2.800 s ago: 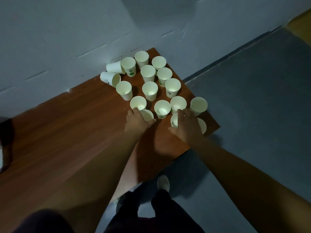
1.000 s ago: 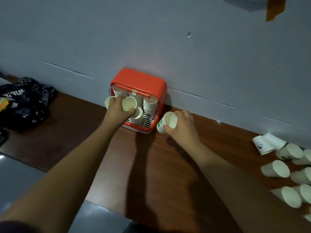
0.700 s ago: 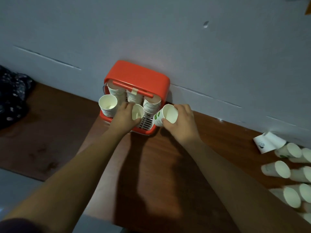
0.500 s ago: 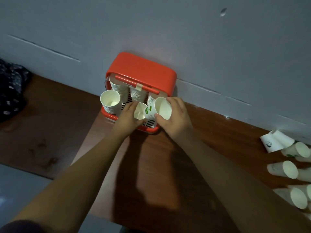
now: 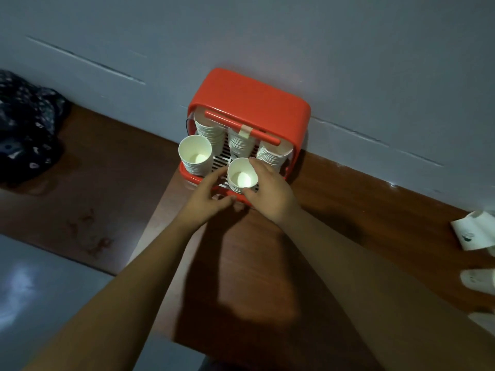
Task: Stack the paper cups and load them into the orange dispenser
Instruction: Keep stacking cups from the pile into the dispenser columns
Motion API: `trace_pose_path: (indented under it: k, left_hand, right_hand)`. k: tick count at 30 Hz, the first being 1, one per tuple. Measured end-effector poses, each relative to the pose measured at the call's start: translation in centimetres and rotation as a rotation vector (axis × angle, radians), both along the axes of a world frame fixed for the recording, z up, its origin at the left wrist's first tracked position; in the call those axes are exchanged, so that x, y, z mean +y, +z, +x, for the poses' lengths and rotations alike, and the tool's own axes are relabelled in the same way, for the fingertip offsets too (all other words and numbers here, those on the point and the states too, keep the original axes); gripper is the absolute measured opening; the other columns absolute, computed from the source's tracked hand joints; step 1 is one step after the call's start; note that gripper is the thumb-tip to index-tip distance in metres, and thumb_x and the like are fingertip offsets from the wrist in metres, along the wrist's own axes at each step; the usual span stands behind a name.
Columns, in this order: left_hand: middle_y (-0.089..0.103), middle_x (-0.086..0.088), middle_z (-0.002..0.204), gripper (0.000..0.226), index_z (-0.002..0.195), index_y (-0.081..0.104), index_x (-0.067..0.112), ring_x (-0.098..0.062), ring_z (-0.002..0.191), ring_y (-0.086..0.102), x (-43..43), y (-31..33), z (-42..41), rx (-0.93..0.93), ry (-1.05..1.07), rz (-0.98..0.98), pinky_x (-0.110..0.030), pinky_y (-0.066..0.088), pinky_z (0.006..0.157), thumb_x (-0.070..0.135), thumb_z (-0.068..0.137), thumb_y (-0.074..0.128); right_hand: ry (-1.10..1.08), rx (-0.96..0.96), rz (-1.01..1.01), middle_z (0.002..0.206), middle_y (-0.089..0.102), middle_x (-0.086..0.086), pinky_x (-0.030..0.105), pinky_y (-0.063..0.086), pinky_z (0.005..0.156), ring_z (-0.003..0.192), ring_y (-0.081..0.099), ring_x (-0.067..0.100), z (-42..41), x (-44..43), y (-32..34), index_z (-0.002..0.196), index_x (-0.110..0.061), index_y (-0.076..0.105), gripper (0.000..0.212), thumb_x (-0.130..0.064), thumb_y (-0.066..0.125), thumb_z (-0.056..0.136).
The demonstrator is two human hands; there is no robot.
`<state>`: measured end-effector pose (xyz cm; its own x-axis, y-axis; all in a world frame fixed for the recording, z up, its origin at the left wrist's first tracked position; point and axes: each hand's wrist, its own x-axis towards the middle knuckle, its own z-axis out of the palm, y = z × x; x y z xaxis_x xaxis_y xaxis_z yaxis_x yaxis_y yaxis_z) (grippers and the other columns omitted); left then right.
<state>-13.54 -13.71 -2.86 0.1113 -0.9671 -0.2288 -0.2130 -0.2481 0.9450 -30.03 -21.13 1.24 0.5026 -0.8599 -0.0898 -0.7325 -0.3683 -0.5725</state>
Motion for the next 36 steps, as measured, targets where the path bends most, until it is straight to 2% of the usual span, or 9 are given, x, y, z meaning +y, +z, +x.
trace_pose_path:
  k: [6, 12, 14, 18, 21, 25, 28, 31, 36]
  left_hand:
    - [0.058, 0.01, 0.138, 0.065, 0.145, 0.047, 0.029, -0.012, 0.126, 0.056, -1.1, -0.5, -0.6, -0.088, -0.006, -0.069, -0.046, 0.051, 0.102, 0.045, 0.087, 0.072]
    - [0.059, 0.002, 0.138, 0.056, 0.147, 0.047, 0.023, -0.015, 0.126, 0.056, -1.1, -1.0, -0.1, -0.16, 0.067, -0.047, -0.049, 0.048, 0.105, 0.025, 0.094, 0.065]
    - [0.058, 0.0, 0.139, 0.056, 0.147, 0.046, 0.022, -0.016, 0.127, 0.055, -1.1, -0.8, 0.1, -0.2, 0.06, -0.039, -0.048, 0.048, 0.106, 0.029, 0.094, 0.062]
    - [0.062, -0.003, 0.132, 0.044, 0.138, 0.053, 0.016, -0.016, 0.119, 0.059, 0.0, -0.2, -0.7, -0.26, 0.118, 0.015, -0.043, 0.051, 0.101, 0.031, 0.098, 0.06]
    - [0.064, -0.006, 0.121, 0.038, 0.13, 0.056, 0.009, -0.019, 0.107, 0.062, 2.0, 0.4, -2.5, -0.343, 0.131, 0.06, -0.036, 0.053, 0.09, 0.027, 0.097, 0.062]
    - [0.062, -0.007, 0.118, 0.036, 0.129, 0.057, 0.01, -0.017, 0.095, 0.058, 4.8, 0.4, -7.1, -0.518, -0.173, 0.193, -0.028, 0.046, 0.085, 0.025, 0.096, 0.062]
    - [0.06, -0.013, 0.123, 0.039, 0.128, 0.058, 0.007, -0.024, 0.097, 0.061, 5.8, 0.8, -12.3, -0.578, -0.314, 0.181, -0.026, 0.043, 0.084, 0.023, 0.093, 0.065]
    - [0.06, -0.017, 0.12, 0.037, 0.125, 0.06, 0.004, -0.031, 0.105, 0.061, 5.8, 1.8, -18.5, -0.597, -0.383, 0.119, -0.031, 0.045, 0.09, 0.021, 0.093, 0.065]
    - [0.054, -0.015, 0.12, 0.039, 0.126, 0.058, 0.003, -0.032, 0.109, 0.056, 6.9, 4.3, -33.6, -0.637, -0.612, -0.023, -0.034, 0.043, 0.088, 0.027, 0.096, 0.061]
  right_hand:
    - [-0.172, -0.081, 0.044, 0.135, 0.048, 0.008, 0.03, 0.038, 0.106, 0.126, 0.046, 0.022, 0.4, 0.1, -1.5, 0.141, -0.008, 0.047, 0.065, -0.017, 0.074, 0.082]
    - [-0.208, -0.224, 0.185, 0.13, 0.052, 0.008, 0.04, 0.046, 0.102, 0.119, 0.052, 0.023, 0.9, 0.0, -1.3, 0.137, -0.012, 0.053, 0.06, -0.001, 0.068, 0.08]
    - [-0.219, -0.262, 0.228, 0.132, 0.054, 0.007, 0.036, 0.045, 0.103, 0.122, 0.051, 0.021, 0.6, 0.1, -0.9, 0.136, -0.013, 0.054, 0.057, 0.003, 0.064, 0.082]
    - [-0.229, -0.236, 0.227, 0.13, 0.056, 0.006, 0.027, 0.043, 0.096, 0.119, 0.053, 0.019, -2.3, 1.7, 0.1, 0.132, -0.011, 0.055, 0.049, -0.009, 0.066, 0.085]
    - [-0.242, -0.073, 0.171, 0.135, 0.051, 0.005, 0.021, 0.037, 0.097, 0.122, 0.051, 0.017, -7.7, 4.0, 0.1, 0.14, -0.013, 0.048, 0.055, -0.024, 0.065, 0.089]
    - [-0.359, 0.153, 0.186, 0.144, 0.044, 0.002, 0.035, 0.046, 0.102, 0.127, 0.049, 0.019, -18.2, 8.1, -0.7, 0.144, -0.021, 0.043, 0.062, -0.044, 0.061, 0.09]
    - [-0.473, 0.286, 0.225, 0.15, 0.04, 0.006, 0.041, 0.04, 0.108, 0.138, 0.039, 0.022, -27.3, 11.6, -0.1, 0.144, -0.02, 0.042, 0.061, -0.047, 0.057, 0.092]
    - [-0.567, 0.262, 0.202, 0.149, 0.042, 0.012, 0.044, 0.034, 0.112, 0.141, 0.033, 0.026, -35.4, 15.3, 1.1, 0.142, -0.014, 0.045, 0.061, -0.045, 0.058, 0.092]
    - [-0.777, 0.211, 0.115, 0.126, 0.056, 0.008, 0.039, 0.046, 0.097, 0.117, 0.054, 0.023, -49.0, 23.6, 4.4, 0.129, -0.013, 0.056, 0.051, -0.044, 0.062, 0.088]
